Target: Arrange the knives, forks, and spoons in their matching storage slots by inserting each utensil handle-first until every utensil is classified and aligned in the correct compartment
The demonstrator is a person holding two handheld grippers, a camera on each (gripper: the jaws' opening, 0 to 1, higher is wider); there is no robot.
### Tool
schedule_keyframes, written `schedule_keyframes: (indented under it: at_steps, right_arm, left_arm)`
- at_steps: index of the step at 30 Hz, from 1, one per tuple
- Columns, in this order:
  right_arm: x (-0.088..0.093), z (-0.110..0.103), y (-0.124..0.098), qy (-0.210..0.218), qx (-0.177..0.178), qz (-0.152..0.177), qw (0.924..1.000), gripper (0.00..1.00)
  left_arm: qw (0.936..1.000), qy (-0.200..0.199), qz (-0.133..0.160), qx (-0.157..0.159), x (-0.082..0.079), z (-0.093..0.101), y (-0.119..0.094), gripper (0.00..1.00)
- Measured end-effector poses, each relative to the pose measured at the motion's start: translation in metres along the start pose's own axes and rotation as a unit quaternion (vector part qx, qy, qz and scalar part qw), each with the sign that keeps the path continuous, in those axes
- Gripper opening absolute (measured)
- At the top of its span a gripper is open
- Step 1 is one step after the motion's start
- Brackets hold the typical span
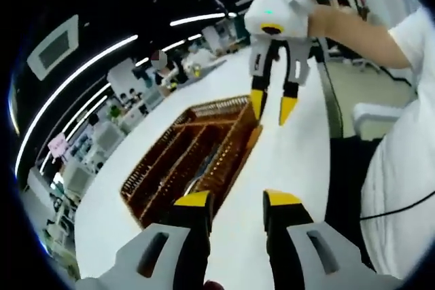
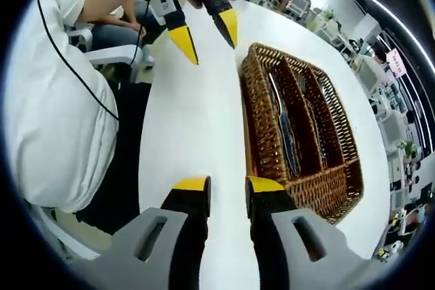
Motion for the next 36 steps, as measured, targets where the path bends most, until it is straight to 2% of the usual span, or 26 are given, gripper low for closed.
schedule_keyframes:
  at_steps: [4,12,17,21,26,36]
  right_arm:
    - [0.002,-0.001,0.001,0.01,0.008,0.008,0.9999,0.22]
    - [0.004,-0.002,-0.001,0.025,0.024,0.033,0.9988,0.24]
    - [0.008,-0.001,-0.002,0.041,0.033,0.057,0.997,0.24]
    - [0.012,0.005,-0.001,0.058,0.047,0.091,0.9931,0.24]
    - [0.016,0.006,0.005,0.068,0.035,0.11,0.9909,0.24]
    - [0.024,0.018,0.017,0.086,0.04,0.135,0.9863,0.24]
  left_arm:
    - [0.9993,-0.026,0.025,-0.006,-0.004,0.004,-0.002,0.31]
    - [0.9975,-0.05,0.046,-0.02,-0.006,0.011,-0.003,0.34]
    - [0.9957,-0.067,0.058,-0.028,-0.009,0.017,-0.002,0.36]
    - [0.9942,-0.074,0.069,-0.037,-0.013,0.019,-0.002,0.39]
    - [0.9935,-0.081,0.072,-0.035,-0.015,0.022,0.001,0.39]
    - [0.9912,-0.105,0.077,-0.025,-0.008,0.032,0.009,0.4]
Point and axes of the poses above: the point that each gripper's makers call its tool centre point, and the gripper's own axes: y roughly forward along the fingers, z roughly to its right, x roughly out of its underside, the point moved 4 cm from there along -y, roughly backward along the fingers, and after that the axes turned 7 degrees about y, right-handed, at the moved point
